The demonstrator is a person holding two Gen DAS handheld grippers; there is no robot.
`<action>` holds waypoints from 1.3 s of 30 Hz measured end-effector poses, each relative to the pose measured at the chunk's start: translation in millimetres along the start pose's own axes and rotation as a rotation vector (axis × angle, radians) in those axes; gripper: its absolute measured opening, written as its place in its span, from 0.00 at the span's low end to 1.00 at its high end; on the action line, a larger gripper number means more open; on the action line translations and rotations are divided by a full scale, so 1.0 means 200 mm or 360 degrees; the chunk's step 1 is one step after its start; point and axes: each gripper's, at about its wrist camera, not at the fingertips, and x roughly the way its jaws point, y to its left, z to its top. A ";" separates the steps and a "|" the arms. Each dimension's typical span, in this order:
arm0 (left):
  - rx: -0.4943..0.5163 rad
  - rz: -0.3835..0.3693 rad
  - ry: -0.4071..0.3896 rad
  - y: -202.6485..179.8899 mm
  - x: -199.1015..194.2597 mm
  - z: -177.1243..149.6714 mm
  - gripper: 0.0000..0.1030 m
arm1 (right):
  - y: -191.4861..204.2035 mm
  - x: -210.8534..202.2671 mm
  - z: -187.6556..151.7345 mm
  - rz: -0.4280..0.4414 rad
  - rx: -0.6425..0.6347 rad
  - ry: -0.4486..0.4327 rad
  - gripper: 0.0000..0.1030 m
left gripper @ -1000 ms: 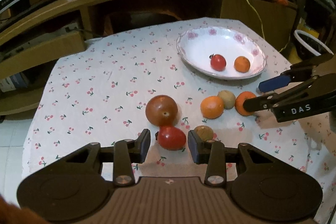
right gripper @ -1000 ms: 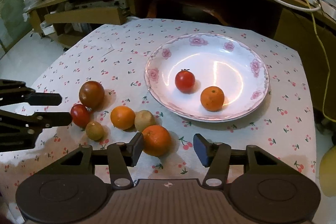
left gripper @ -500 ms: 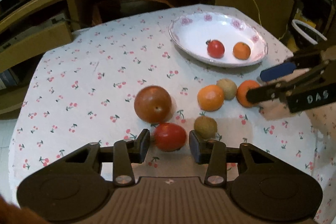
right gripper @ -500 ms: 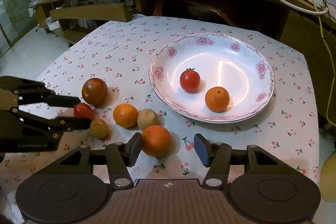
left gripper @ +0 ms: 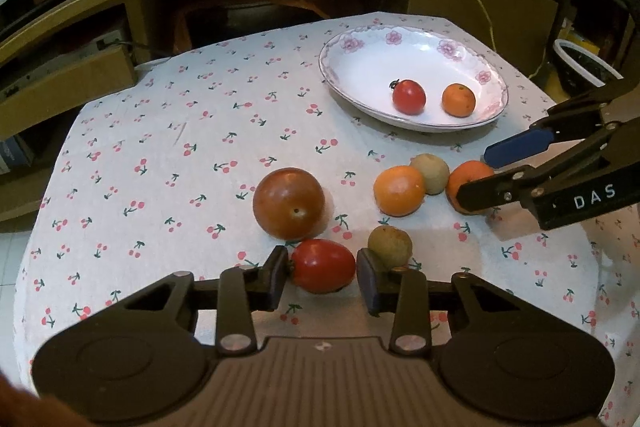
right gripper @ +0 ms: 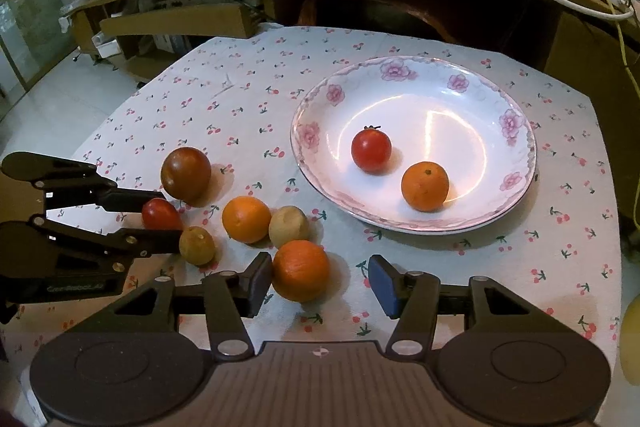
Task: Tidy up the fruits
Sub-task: 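Grasp a second red tomato with the left tool while the right grasps the large orange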
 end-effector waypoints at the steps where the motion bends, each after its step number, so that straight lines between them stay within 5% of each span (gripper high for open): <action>1: 0.0007 0.0011 0.0006 0.00 0.01 0.00 0.42 | 0.00 0.01 0.00 0.0001 -0.0001 0.0004 0.52; 7: 0.0033 0.0021 -0.0003 -0.01 0.01 0.00 0.42 | 0.03 0.04 -0.01 0.0002 -0.0031 0.0041 0.51; 13: 0.0045 0.0003 -0.0019 -0.02 -0.01 0.00 0.39 | 0.06 0.04 0.00 0.0046 -0.0032 0.0047 0.29; 39: 0.0091 0.0010 0.0001 -0.04 -0.02 -0.01 0.39 | 0.09 0.03 -0.01 0.0019 -0.0071 0.0085 0.28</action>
